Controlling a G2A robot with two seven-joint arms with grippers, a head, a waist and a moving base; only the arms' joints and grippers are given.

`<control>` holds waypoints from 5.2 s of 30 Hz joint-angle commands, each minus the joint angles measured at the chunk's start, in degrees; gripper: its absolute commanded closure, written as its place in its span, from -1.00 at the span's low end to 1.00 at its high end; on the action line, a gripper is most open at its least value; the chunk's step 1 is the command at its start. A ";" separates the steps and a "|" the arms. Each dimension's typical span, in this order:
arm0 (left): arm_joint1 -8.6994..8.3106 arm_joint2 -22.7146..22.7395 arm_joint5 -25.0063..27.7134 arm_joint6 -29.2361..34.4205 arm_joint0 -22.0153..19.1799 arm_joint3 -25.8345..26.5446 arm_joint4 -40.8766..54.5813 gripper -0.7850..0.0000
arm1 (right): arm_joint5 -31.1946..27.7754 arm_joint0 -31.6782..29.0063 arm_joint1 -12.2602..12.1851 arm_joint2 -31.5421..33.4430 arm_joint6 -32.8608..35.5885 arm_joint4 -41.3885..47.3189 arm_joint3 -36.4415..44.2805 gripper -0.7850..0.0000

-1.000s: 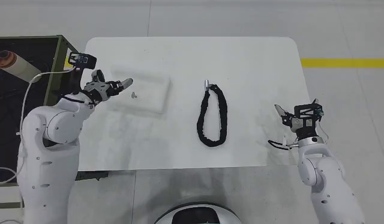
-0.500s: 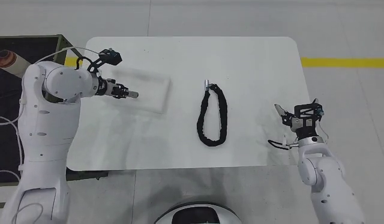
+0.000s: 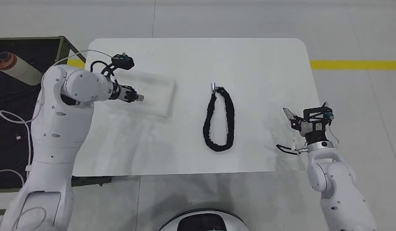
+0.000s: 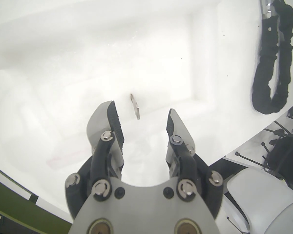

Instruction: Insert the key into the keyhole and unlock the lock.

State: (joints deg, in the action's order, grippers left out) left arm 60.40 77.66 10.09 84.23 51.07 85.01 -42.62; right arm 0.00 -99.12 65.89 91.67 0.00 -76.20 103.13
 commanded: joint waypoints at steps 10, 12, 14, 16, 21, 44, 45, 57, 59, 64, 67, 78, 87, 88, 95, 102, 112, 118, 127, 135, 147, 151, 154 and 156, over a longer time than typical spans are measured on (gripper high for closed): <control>0.10 -2.80 -1.76 -1.69 -1.02 -1.55 -1.45 0.47 | 0.00 0.00 0.00 0.00 0.00 0.00 0.00 -1.00; 0.08 -3.11 -1.93 -1.64 -1.16 -1.68 -1.68 0.67 | 0.00 0.00 0.00 0.00 0.00 0.00 0.00 -1.00; 0.06 -3.37 -2.03 -1.68 -1.29 -1.74 -1.72 0.82 | 0.00 0.00 0.00 0.00 0.00 0.00 0.00 -1.00; 0.03 -3.69 -2.20 -1.22 -1.39 -1.79 -2.05 1.00 | 0.00 0.00 0.00 0.00 0.00 0.00 0.00 -1.00; -0.08 -4.16 -3.83 -0.25 -1.62 -0.85 -3.38 1.00 | 0.00 0.00 0.00 0.00 0.00 0.00 0.00 -1.00; -0.93 19.90 -3.30 -11.18 12.66 4.88 41.99 1.00 | 0.00 0.00 0.00 0.00 0.00 0.00 0.00 -1.00; -0.89 20.53 -1.68 -10.52 12.86 2.58 46.44 1.00 | 0.00 0.00 0.00 0.00 0.00 0.00 0.00 -1.00; -0.75 20.45 3.55 -9.46 13.21 -5.27 58.00 1.00 | 0.00 0.00 0.00 0.00 0.00 0.00 0.00 -1.00; -0.75 20.45 3.55 -9.46 13.21 -5.27 58.00 1.00 | 0.00 0.00 0.00 0.00 0.00 0.00 0.00 -1.00; -0.75 20.45 3.55 -9.46 13.21 -5.27 58.00 1.00 | 0.00 0.00 0.00 0.00 0.00 0.00 0.00 -1.00; -0.75 20.45 3.55 -9.46 13.21 -5.27 58.00 1.00 | 0.00 0.00 0.00 0.00 0.00 0.00 0.00 -1.00; -0.75 20.45 3.55 -9.46 13.21 -5.27 58.00 1.00 | -14.41 9.55 -0.02 -7.19 33.82 19.21 9.85 -1.00; -0.75 20.45 3.55 -9.46 13.21 -5.27 58.00 1.00 | 1.06 32.08 2.75 -24.10 60.95 29.77 6.77 -1.00; -0.75 20.45 3.55 -9.46 13.21 -5.27 58.00 1.00 | 2.47 33.68 3.17 -25.89 61.29 29.38 6.20 -1.00; -0.75 20.45 3.55 -9.46 13.21 -5.27 58.00 1.00 | 2.82 34.65 3.40 -26.95 61.45 28.74 6.10 -1.00; -0.75 20.45 3.55 -9.46 13.21 -5.27 58.00 1.00 | 5.06 34.72 3.87 -27.03 67.85 36.95 2.07 -1.00; -0.75 20.45 3.55 -9.46 13.21 -5.27 58.00 1.00 | 24.61 57.46 11.22 -43.40 76.10 39.20 -16.72 -1.00; -0.75 20.45 3.55 -9.46 13.21 -5.27 58.00 1.00 | 26.29 63.79 15.08 -48.90 77.99 33.24 -25.83 -0.62; -0.75 20.45 3.55 -9.46 13.21 -5.27 58.00 1.00 | 27.57 65.67 19.93 -50.77 76.71 27.12 -36.28 -0.41; -0.75 20.45 3.55 -9.46 13.21 -5.27 58.00 1.00 | 28.06 66.09 23.26 -48.40 76.23 22.76 -42.65 0.00; -0.75 20.45 3.55 -9.46 13.21 -5.27 58.00 1.00 | 26.26 63.21 25.27 -39.52 77.34 18.25 -41.20 1.00; -0.75 20.45 3.55 -9.46 13.21 -5.27 58.00 1.00 | 22.33 59.18 22.72 -32.18 76.05 21.50 -33.86 1.00; -0.75 20.45 3.55 -9.46 13.21 -5.27 58.00 1.00 | 16.47 53.61 20.50 -24.15 77.40 22.11 -24.90 1.00; -0.75 20.45 3.55 -9.46 13.21 -5.27 58.00 1.00 | 12.74 48.44 19.33 -19.57 77.85 21.59 -15.70 1.00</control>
State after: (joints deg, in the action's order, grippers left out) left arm 59.65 98.11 13.63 74.77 64.28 79.74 15.38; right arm 14.97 -47.44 85.79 69.12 77.77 -54.29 81.32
